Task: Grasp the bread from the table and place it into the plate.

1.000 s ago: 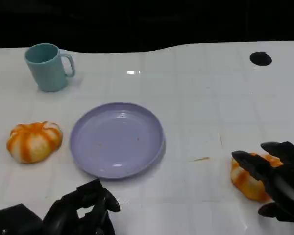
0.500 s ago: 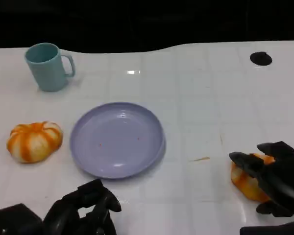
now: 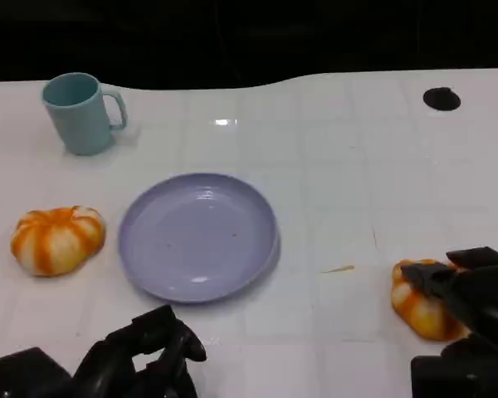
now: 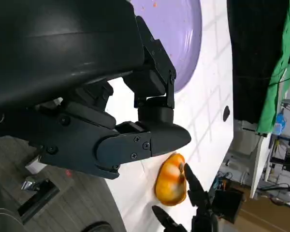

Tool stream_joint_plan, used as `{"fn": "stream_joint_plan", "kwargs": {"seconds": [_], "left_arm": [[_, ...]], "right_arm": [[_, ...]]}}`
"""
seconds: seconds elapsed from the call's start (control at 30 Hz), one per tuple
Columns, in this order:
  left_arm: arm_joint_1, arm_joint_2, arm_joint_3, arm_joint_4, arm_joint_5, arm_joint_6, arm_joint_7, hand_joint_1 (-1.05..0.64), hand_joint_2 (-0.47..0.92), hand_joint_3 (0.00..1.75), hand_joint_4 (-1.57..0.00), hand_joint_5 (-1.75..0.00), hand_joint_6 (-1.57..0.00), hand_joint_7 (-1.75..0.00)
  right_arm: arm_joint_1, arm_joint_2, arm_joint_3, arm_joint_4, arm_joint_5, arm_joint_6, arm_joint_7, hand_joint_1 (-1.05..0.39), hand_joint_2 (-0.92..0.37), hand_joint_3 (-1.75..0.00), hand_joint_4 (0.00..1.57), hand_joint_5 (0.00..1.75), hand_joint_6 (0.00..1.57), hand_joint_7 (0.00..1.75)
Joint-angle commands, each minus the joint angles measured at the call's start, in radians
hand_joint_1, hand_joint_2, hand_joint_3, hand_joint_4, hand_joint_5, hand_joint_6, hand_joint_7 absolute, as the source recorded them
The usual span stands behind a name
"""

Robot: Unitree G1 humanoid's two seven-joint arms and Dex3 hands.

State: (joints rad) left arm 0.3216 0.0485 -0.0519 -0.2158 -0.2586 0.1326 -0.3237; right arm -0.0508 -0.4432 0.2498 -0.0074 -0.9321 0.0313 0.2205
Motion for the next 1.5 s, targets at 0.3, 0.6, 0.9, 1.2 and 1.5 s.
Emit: {"fn": "stream_joint_plan", "kwargs": {"seconds": [0.3, 0.6, 0.9, 1.2, 1.5], "left_arm": [[0.010, 0.005, 0.001, -0.025, 0.003, 0.007, 0.014, -0.75, 0.92, 0.51, -0.80, -1.75, -0.71, -1.45], [0.012, 0.001, 0.000, -0.022, 0.005, -0.001, 0.013, -0.74, 0.92, 0.52, -0.81, -1.75, -0.71, -1.45], [0.010, -0.001, 0.003, -0.015, 0.003, -0.004, 0.010, -0.73, 0.92, 0.53, -0.81, -1.75, -0.71, -1.43], [0.009, -0.001, -0.004, -0.021, 0.017, 0.001, 0.019, -0.73, 0.92, 0.52, -0.80, -1.75, -0.71, -1.43], [0.008, -0.003, -0.006, -0.016, 0.012, -0.003, 0.018, -0.71, 0.92, 0.54, -0.79, -1.75, -0.69, -1.43]], "right_arm": [[-0.111, -0.009, 0.027, 0.239, 0.035, -0.125, -0.283, -0.11, -0.85, -0.01, 0.98, 0.46, 0.93, 0.05], [-0.190, -0.008, 0.064, 0.422, 0.039, -0.226, -0.508, -0.07, -0.87, -0.15, 0.92, 1.72, 1.30, 0.47], [-0.240, -0.001, 0.092, 0.518, 0.046, -0.308, -0.687, -0.05, -0.47, -0.83, 0.92, 1.75, 0.76, 1.66], [-0.261, 0.011, 0.098, 0.546, 0.054, -0.342, -0.778, -0.05, -0.36, -1.07, 0.93, 1.75, 0.80, 1.62], [-0.272, 0.025, 0.098, 0.480, 0.084, -0.396, -0.786, -0.03, -0.31, -1.18, 0.96, 1.75, 0.85, 1.55]]}}
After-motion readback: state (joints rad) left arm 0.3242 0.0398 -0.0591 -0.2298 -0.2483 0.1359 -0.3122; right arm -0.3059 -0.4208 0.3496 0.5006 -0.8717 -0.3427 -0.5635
